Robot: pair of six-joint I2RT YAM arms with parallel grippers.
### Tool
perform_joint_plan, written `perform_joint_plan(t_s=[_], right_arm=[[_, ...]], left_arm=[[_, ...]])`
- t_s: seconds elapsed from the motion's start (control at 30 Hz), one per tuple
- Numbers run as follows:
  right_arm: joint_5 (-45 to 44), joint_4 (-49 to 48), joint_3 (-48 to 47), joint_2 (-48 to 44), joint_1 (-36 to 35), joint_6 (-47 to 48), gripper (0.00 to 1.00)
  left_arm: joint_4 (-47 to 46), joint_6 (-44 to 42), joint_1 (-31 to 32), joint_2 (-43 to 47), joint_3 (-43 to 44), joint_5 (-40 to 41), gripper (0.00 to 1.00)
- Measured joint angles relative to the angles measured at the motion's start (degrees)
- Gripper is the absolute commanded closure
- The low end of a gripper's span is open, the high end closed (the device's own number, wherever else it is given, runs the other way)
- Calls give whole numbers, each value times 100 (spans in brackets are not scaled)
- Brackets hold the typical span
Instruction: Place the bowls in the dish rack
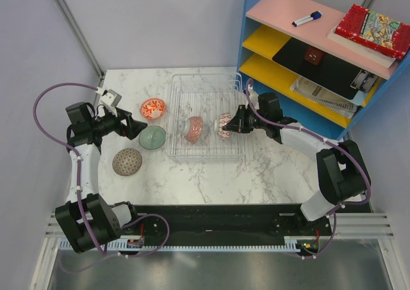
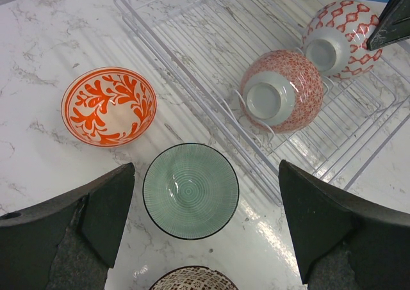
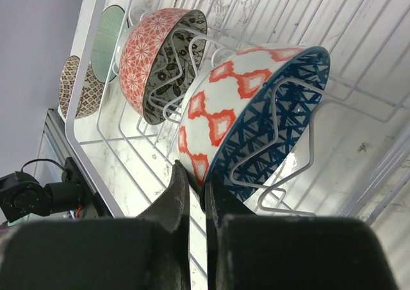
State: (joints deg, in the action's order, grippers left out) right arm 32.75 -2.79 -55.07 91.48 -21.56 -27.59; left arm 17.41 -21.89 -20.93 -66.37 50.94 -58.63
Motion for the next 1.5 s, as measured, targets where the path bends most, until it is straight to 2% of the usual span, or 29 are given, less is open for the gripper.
perform_joint_plan(t_s=[0.77,0.8,0.83,0.93,0.97,1.07,1.23,1.5], right_arm=[[55,337,20,-15,0,605,100],[66,352,17,-15,4,632,98],[72,372,17,-15,4,649,88],[83,461,15,-15,9,732,73],[55,555,15,-15,15,778,64],[-74,678,-92,-39,-4,848,54],[-219,750,-216,-59,-15,981,45],[-273,988,-328,-68,-52,1115,44]], left_arm=[[0,0,0,17,-2,-2,0],[2,0,0,17,-2,-2,0],[2,0,0,17,-2,-2,0],[4,-2,0,22,-2,-2,0],[4,-2,0,22,-2,-2,0],[7,-2,0,24,-2,-2,0],[7,-2,0,31,-2,-2,0],[7,-2,0,33,-2,-2,0]])
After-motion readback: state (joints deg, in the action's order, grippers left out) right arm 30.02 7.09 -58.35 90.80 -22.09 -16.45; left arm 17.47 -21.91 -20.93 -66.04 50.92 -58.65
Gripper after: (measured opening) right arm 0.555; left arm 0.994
